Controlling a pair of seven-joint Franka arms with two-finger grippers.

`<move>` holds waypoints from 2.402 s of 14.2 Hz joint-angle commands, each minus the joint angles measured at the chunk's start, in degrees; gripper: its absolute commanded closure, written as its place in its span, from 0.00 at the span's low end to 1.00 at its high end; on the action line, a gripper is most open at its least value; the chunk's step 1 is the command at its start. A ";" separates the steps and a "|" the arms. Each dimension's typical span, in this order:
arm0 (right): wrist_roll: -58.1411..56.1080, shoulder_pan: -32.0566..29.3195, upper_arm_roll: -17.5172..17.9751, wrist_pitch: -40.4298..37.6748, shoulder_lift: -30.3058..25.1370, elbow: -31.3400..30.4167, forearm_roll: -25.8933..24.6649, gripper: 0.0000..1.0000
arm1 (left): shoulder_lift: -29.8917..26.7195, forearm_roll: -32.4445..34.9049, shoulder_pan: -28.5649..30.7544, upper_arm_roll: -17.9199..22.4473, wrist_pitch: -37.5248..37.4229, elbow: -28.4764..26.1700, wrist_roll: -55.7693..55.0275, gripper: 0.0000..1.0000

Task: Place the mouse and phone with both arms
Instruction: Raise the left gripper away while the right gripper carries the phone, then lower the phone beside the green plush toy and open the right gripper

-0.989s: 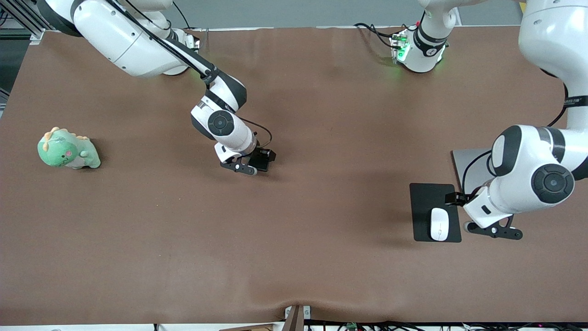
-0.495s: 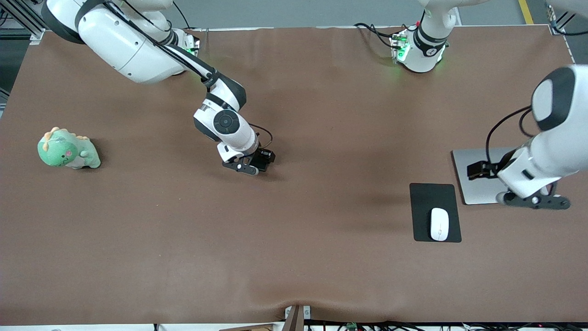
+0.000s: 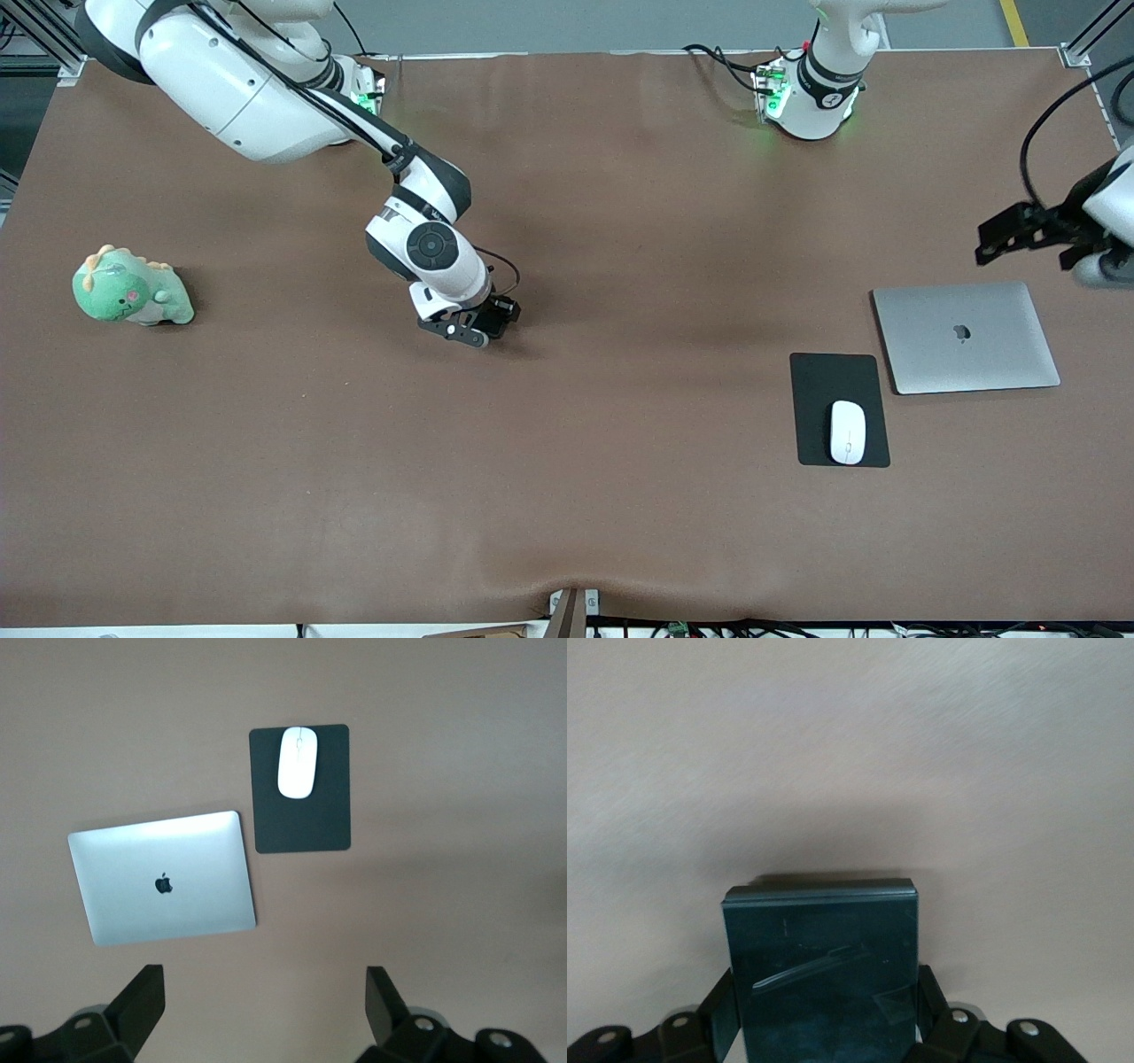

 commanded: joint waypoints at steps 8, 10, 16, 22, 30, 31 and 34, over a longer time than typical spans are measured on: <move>-30.37 -3.06 -5.97 -19.49 -13.56 1.35 23.86 1.00 | -4.28 -1.56 -0.84 0.76 -3.20 -3.81 0.00 0.00; -35.12 -2.97 -8.95 -19.94 -15.49 -1.11 24.13 1.00 | -4.19 -1.56 -0.84 0.76 -3.20 -3.55 0.35 0.00; -52.52 -2.71 -18.97 -20.29 -20.86 -7.70 26.42 1.00 | -3.40 -1.91 -1.46 0.41 -3.46 -3.37 -0.08 0.00; -71.68 -2.27 -31.36 -12.14 -22.62 -16.22 26.42 1.00 | -2.70 -1.30 -1.37 0.49 -3.46 -3.72 0.09 0.00; -82.69 -2.53 -39.03 0.09 -20.60 -21.33 26.42 1.00 | -2.70 -1.30 -1.37 0.32 -3.20 -3.55 0.09 0.00; -82.60 -2.53 -39.12 0.10 -20.25 -21.33 26.42 0.95 | -2.70 -1.30 -1.37 0.32 -3.20 -3.55 0.09 0.00; -81.82 -2.53 -39.21 -0.77 -20.25 -20.81 26.42 0.00 | -2.70 -1.30 -1.37 0.32 -3.02 -3.46 0.09 0.00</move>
